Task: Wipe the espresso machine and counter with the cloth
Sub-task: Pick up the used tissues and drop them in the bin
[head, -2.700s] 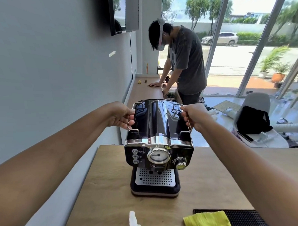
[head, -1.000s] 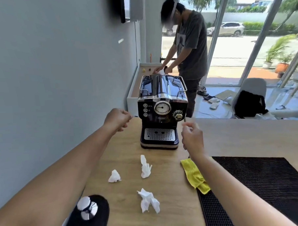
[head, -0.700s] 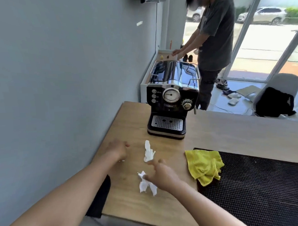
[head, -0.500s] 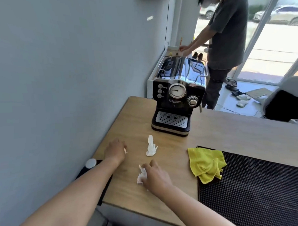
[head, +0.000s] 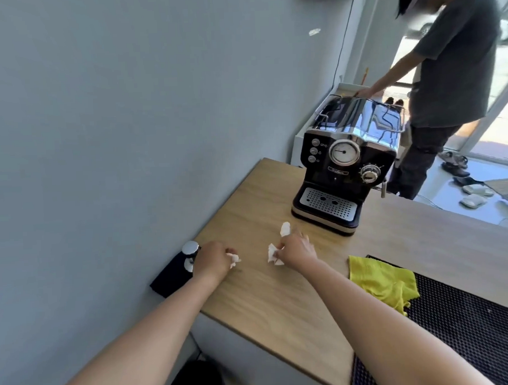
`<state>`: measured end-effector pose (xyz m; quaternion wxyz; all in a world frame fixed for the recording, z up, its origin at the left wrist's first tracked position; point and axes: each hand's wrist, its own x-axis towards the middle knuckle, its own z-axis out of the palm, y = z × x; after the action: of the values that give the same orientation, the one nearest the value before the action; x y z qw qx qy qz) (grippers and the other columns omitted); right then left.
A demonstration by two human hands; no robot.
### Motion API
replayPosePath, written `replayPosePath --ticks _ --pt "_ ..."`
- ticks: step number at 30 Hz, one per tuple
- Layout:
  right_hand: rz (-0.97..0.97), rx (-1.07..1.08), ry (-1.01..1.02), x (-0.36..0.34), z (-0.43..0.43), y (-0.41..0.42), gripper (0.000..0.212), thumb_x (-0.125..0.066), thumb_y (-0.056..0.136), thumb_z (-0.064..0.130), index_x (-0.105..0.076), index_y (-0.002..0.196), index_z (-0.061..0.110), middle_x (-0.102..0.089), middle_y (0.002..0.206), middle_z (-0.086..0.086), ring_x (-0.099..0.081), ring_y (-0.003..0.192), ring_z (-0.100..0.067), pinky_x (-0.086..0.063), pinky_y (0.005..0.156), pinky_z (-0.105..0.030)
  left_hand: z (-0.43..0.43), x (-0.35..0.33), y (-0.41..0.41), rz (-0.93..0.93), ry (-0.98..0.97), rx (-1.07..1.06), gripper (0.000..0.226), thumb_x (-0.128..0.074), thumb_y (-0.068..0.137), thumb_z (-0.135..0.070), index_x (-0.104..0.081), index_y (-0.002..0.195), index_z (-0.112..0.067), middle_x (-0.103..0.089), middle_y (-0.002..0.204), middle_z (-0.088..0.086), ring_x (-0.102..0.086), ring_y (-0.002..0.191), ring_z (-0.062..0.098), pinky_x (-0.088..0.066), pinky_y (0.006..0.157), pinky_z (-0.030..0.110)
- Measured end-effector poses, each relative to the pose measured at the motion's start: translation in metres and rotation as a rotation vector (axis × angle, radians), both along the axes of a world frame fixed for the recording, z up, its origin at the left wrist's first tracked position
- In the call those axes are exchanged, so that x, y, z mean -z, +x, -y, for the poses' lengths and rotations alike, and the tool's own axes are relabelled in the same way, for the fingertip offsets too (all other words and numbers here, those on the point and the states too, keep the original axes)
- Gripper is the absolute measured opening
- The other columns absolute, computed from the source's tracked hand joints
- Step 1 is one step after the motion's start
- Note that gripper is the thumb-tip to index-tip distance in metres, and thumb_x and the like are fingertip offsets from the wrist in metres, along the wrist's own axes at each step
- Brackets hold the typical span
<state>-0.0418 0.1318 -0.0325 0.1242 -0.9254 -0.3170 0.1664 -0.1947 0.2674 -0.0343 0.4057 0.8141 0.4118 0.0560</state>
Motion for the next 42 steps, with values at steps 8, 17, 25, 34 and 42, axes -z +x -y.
replayPosePath --ticks 8,17,25,34,42 --pt "-0.028 -0.199 0.004 0.013 -0.033 -0.044 0.019 -0.063 0.088 0.033 -0.069 0.103 0.022 -0.049 0.131 -0.005 -0.046 0.119 -0.029 -0.041 0.094 -0.037 0.012 0.003 -0.036 0.013 0.040 0.002 0.028 -0.052 0.088 -0.009 -0.075 0.099 -0.021 -0.074 0.096 -0.005 -0.069 0.090 0.011 -0.056 0.083 0.036" --pt "0.213 -0.371 -0.012 0.023 -0.024 -0.073 0.032 -0.047 0.097 0.014 -0.057 0.127 0.018 -0.059 0.120 -0.006 -0.055 0.113 -0.029 -0.044 0.083 -0.036 0.014 0.002 -0.061 -0.029 0.115 0.059 0.025 -0.055 0.089 -0.014 -0.072 0.105 -0.022 -0.073 0.100 -0.003 -0.066 0.091 0.012 -0.053 0.078 0.026" --pt "-0.300 0.092 0.368 0.001 -0.017 -0.122 0.021 -0.055 0.089 0.010 -0.072 0.095 0.019 -0.067 0.084 0.003 -0.063 0.082 -0.018 -0.050 0.070 -0.030 0.008 0.003 -0.112 0.094 0.021 -0.054 0.017 -0.063 0.084 -0.013 -0.075 0.094 -0.020 -0.070 0.091 -0.007 -0.064 0.076 0.002 -0.051 0.071 0.018" --pt "-0.491 -0.054 0.352 0.068 -0.017 -0.241 0.017 -0.062 0.084 0.023 -0.074 0.076 0.032 -0.071 0.081 0.005 -0.063 0.071 -0.007 -0.041 0.055 -0.020 0.009 0.064 -0.210 0.007 -0.048 -0.227 0.014 -0.071 0.081 -0.021 -0.076 0.092 -0.027 -0.074 0.093 -0.012 -0.066 0.087 0.007 -0.048 0.076 0.021" --pt "-0.548 0.070 0.194 0.208 -0.019 -0.262 0.016 -0.061 0.083 0.018 -0.073 0.079 0.028 -0.063 0.098 -0.006 -0.061 0.074 -0.009 -0.033 0.054 -0.005 0.020 0.202 -0.261 -0.089 -0.281 -0.427 0.017 -0.072 0.076 -0.013 -0.077 0.084 -0.027 -0.075 0.087 -0.008 -0.068 0.082 0.008 -0.046 0.071 0.019"
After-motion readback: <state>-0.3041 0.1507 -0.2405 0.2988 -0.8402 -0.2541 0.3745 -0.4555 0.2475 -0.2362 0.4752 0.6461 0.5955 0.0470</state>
